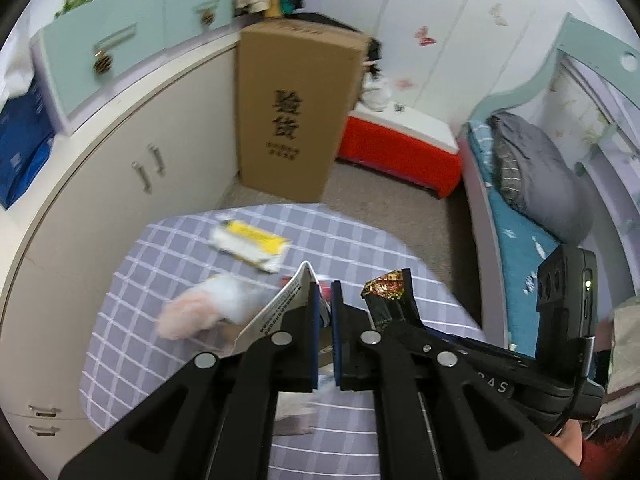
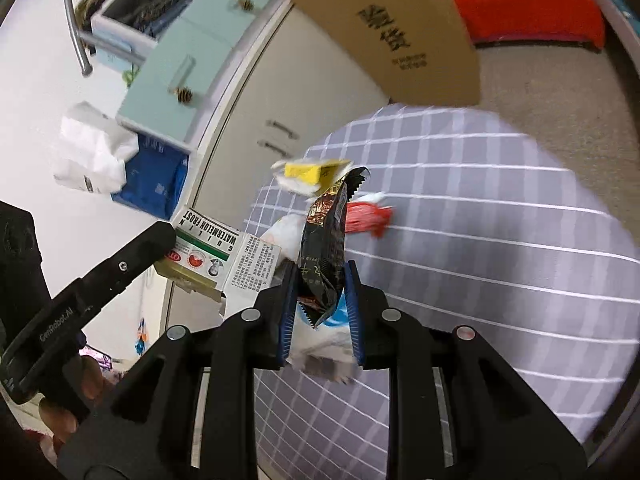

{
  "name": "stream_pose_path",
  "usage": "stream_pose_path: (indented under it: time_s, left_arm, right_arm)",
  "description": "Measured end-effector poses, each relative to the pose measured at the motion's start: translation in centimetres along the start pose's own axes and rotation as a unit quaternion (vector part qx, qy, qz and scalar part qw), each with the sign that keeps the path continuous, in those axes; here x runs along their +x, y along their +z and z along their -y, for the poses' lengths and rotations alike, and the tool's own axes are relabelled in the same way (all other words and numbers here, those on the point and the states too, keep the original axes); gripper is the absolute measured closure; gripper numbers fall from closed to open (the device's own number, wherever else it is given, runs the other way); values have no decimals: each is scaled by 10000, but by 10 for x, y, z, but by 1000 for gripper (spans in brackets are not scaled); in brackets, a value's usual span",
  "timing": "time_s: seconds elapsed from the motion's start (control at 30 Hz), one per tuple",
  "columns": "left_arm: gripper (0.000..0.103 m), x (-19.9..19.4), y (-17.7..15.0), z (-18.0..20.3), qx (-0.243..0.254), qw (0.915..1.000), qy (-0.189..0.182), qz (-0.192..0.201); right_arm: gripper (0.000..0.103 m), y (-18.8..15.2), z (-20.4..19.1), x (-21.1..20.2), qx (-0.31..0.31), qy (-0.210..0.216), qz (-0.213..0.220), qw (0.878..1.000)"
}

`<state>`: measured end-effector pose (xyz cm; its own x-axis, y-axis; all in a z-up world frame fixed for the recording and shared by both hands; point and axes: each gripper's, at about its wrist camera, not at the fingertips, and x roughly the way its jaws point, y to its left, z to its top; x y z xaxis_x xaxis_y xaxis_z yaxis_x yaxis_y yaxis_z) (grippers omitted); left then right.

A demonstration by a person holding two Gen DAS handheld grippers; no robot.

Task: Collect trash
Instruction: 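Grasp the white paper carton with the left tool while the right tool carries the wrapper toward the basin, then open both tools over the blue basin to drop wrapper and carton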

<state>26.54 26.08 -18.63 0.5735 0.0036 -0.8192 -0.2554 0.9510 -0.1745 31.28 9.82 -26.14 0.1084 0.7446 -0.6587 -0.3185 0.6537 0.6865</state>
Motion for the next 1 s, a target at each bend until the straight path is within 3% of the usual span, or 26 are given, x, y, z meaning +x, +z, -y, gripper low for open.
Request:
stream_pose_path:
  time_s: [0.3,0.57,0.83,0.87,0.97,1.0]
  left_arm:
    - [98,0,-25,151,751,9955,-563,-100]
    - [98,14,-66,285,1466,9831,-1053,-319]
    - [98,35,-89,358,1864,9757,-1046,-486]
    - [98,37,-89,364,1889,9754,-1026,-490]
    - [98,45,-92,379,1959,9744,-961,-544]
    - [98,48,-92,382,1985,9740,-931,-564]
  right_arm:
    - [80,-14,78,-138,377,-324,734,9961]
    - [80,-48,157,-239,889,-817,1210,9853]
    - [79,-69,213,-294,1277,-1045,1446,9756]
    - [77,-70,220,-297,1280,-1030,1432,9760]
    - [42,-71,239,-300,1379,-986,1420,9752]
    - [42,-71,243,-300,1401,-1034,1418,9745]
